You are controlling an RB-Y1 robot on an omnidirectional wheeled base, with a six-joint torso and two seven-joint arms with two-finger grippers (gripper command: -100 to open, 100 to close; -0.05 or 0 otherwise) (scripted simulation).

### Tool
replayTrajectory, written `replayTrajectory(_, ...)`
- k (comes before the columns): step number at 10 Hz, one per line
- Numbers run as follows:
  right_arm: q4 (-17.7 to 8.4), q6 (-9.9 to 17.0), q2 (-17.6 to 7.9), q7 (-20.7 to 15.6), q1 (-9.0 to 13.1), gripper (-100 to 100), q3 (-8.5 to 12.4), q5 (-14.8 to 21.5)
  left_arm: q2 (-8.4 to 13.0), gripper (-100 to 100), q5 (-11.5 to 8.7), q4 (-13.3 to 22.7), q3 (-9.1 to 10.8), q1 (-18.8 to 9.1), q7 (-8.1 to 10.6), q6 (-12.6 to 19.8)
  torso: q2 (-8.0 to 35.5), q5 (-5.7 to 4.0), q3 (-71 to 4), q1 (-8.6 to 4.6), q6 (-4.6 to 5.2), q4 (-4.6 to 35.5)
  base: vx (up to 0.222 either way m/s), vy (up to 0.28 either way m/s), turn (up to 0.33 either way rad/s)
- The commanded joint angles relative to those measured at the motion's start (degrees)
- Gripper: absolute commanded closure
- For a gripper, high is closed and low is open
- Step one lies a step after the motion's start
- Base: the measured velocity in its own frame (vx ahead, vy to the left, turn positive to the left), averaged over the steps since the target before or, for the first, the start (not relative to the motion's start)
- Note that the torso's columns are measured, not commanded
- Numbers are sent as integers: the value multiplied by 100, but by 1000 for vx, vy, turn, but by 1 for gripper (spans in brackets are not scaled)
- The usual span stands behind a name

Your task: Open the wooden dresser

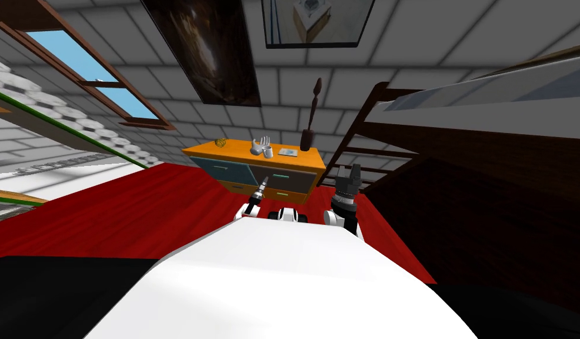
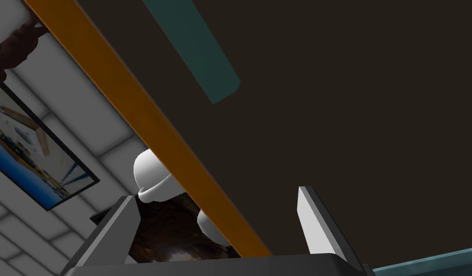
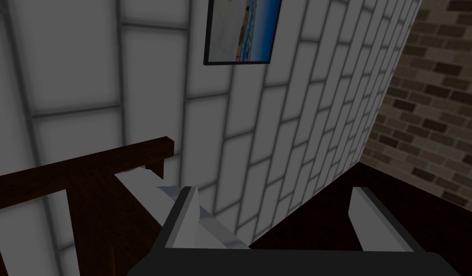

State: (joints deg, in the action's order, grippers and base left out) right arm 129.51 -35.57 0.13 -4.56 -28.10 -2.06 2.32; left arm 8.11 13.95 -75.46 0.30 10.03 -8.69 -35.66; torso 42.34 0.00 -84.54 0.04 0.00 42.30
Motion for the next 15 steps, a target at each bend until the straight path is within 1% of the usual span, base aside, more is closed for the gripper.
replayTrajectory(1,0,0,0,0,0,0,0,0,-192,-100,62,393,-16,-110,-64,-58,2,1,2,2,0,0,84,-32,-15)
replayTrajectory(2,0,0,0,0,0,0,0,0,-371,-100,96,602,-25,-169,-93,-85,-2,0,0,-1,0,0,103,-43,-17)
replayTrajectory(4,0,0,0,0,0,0,0,0,-572,-100,118,745,-31,-210,-113,-103,-9,-2,-6,-6,0,-3,82,-33,-10)
replayTrajectory(5,0,0,0,0,0,0,0,0,-713,-100,128,806,-34,-228,-121,-111,1,0,0,0,-1,0,41,-12,-5)
replayTrajectory(6,0,0,0,0,1,0,0,0,-625,-100,122,743,-35,-210,-107,-86,7,2,5,4,0,2,17,-6,-2)
replayTrajectory(7,0,0,0,0,1,0,0,0,-431,-100,-58,1043,-30,-476,-59,-237,10,1,6,4,-1,3,-22,-36,-99)
replayTrajectory(8,0,0,0,0,2,0,0,0,-431,-100,-58,1178,-30,-476,-59,-237,12,-1,8,-9,2,3,-37,-48,-59)
replayTrajectory(9,0,0,0,0,2,0,0,0,-223,-100,-239,1374,-25,-729,-8,-379,8,-3,5,-12,-1,2,-59,-73,-81)
replayTrajectory(10,0,1,1,0,2,0,-1,0,-223,-100,-239,1553,-25,-738,-8,-379,5,-4,3,-16,1,1,-53,-60,-48)
replayTrajectory(11,0,0,0,0,2,0,0,0,-16,-100,-420,1758,-21,-999,43,-521,-4,-1,-2,-5,-1,-1,-68,-75,-110)
replayTrajectory(12,0,1,1,0,2,0,-1,0,-16,-100,-420,1926,-21,-999,43,-521,-4,-1,-3,-6,1,-1,-48,-59,-52)
replayTrajectory(13,0,0,0,0,2,0,0,0,-16,-100,-420,2021,-21,-999,43,-521,-11,1,-6,1,-2,-3,-10,-23,13)
replayTrajectory(14,0,0,0,0,1,0,0,0,192,-100,-601,2235,-16,-1261,94,-664,-20,3,-11,10,-2,-6,-30,-40,-90)
replayTrajectory(15,0,0,0,0,2,0,0,0,192,-100,-601,2319,-16,-1261,94,-664,-11,1,-7,0,2,-3,-32,-43,-60)
